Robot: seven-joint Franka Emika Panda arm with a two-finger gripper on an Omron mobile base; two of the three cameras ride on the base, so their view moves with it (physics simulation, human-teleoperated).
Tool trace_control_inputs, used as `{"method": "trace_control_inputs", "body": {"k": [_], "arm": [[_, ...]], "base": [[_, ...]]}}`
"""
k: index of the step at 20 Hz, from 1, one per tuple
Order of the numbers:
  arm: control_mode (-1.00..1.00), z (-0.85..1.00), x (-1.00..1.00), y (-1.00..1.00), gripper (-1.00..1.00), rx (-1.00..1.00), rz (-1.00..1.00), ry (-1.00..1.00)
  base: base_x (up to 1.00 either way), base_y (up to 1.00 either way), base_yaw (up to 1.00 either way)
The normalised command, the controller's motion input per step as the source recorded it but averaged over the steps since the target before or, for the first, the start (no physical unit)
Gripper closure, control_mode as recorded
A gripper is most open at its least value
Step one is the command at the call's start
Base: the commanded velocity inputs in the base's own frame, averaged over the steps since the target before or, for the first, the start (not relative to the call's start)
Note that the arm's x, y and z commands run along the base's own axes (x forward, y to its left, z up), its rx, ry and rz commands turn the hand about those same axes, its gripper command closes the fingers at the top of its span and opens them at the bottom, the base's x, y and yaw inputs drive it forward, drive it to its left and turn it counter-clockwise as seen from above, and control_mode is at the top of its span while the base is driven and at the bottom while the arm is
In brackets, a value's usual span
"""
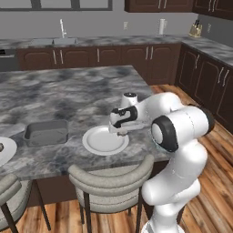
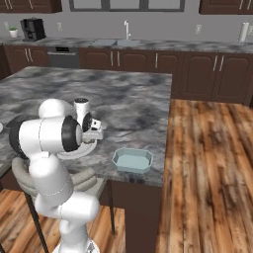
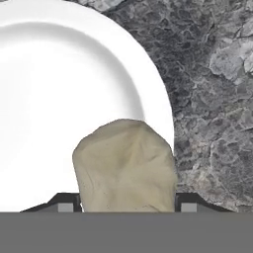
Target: Place two dumplings into each of the tupperware containers and then place the containers in the fridge.
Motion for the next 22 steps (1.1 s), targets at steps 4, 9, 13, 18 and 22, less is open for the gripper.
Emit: {"method": "trace_control_inputs", "body": {"k": [4,9,13,18,22], "arm": [[-1.00,0.22,-0.76,-1.00,1.00,0.04,-0.08,0.01],[-1.00,0.06,-0.17,-0.85,1.00,0.02,-0.11,0.06],[-1.00,0.01,0.16,-0.66,1.00,0.00,-0.06,0.06],[-1.00,0.00,0.13,-0.67,1.00,0.00,-0.04,0.11],[-1.00,-0.08,0.14,-0.48,1.00,0.00,-0.03,0.13]], "base": [[0.00,0.00,0.00],[0.00,0.00,0.00],[0.00,0.00,0.00],[0.00,0.00,0.00],[0.00,0.00,0.00]]}}
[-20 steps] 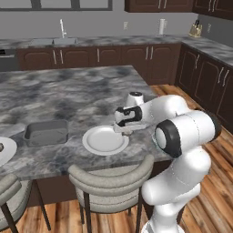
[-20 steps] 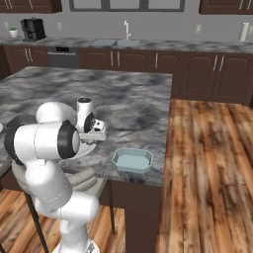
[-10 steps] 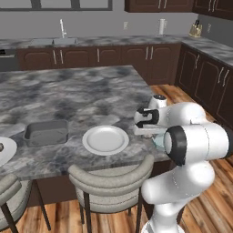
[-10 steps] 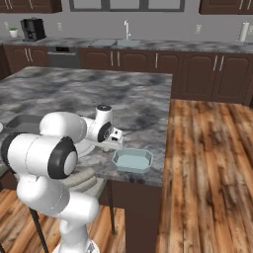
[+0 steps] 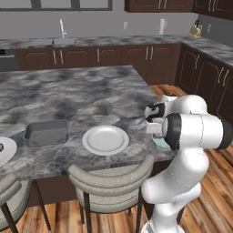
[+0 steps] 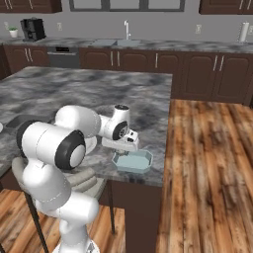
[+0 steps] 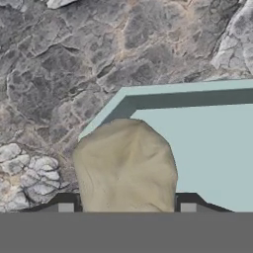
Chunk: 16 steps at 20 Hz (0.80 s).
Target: Place two dumplings into each of the tupperware containers and then place the containers in the fridge.
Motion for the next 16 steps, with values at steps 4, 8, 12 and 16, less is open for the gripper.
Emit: {"method": "trace_control_inputs", "body": {"k": [4,8,12,16], "arm": [[-1.00,-0.40,0.01,-0.31,1.00,0.00,0.00,0.12],[-1.00,-0.26,0.01,-0.28,1.00,0.00,0.00,0.08],[-1.00,0.00,0.01,-0.02,-1.00,0.00,0.00,0.00],[-1.00,0.00,-0.09,0.01,-1.00,0.00,0.00,-0.03]], "base": [[0.00,0.00,0.00],[0.00,0.00,0.00],[0.00,0.00,0.00],[0.00,0.00,0.00]]}}
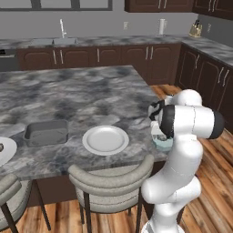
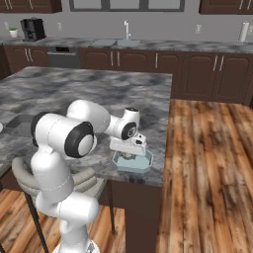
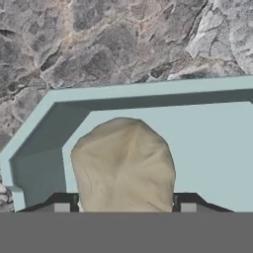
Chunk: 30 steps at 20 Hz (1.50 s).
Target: Place two dumplings into each of the tupperware containers and then place the containers in the fridge.
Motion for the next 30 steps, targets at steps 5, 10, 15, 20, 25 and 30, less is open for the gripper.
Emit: {"method": "trace_control_inputs", "body": {"k": [5,10,15,20,25,30], "arm": [[-1.00,0.24,-0.40,0.13,-1.00,0.00,0.00,0.00],[-1.00,0.84,-0.65,0.21,-1.00,0.00,-0.06,-0.02],[-1.00,0.59,-0.35,0.88,-1.00,0.00,0.00,0.02],[-1.00,0.49,-0.46,0.87,-1.00,0.00,0.00,0.00],[-1.00,0.27,-0.33,0.67,-1.00,-0.01,0.00,-0.07],[-1.00,0.06,-0.20,0.00,-1.00,-0.06,-0.14,0.00]], "base": [[0.00,0.00,0.00],[0.00,0.00,0.00],[0.00,0.00,0.00],[0.00,0.00,0.00],[0.00,0.00,0.00],[0.00,0.00,0.00]]}}
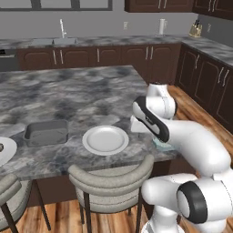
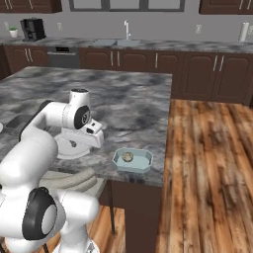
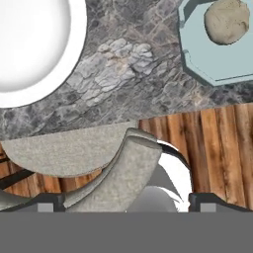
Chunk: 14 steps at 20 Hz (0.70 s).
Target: Place two dumplings into each of the tupperware containers and then place the containers in the fridge.
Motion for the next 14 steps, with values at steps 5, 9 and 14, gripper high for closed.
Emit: {"method": "trace_control_inputs", "body": {"k": [5,9,14], "arm": [[-1.00,0.02,-0.03,0.00,-1.00,-0.03,-0.03,-0.01],[-1.00,0.00,-0.05,-0.01,-1.00,-0.01,0.18,0.00],[-1.00,0.00,-0.18,-0.21,-1.00,-0.06,0.05,-0.02]], "base": [[0.00,0.00,0.00],[0.00,0.00,0.00],[0.00,0.00,0.00]]}}
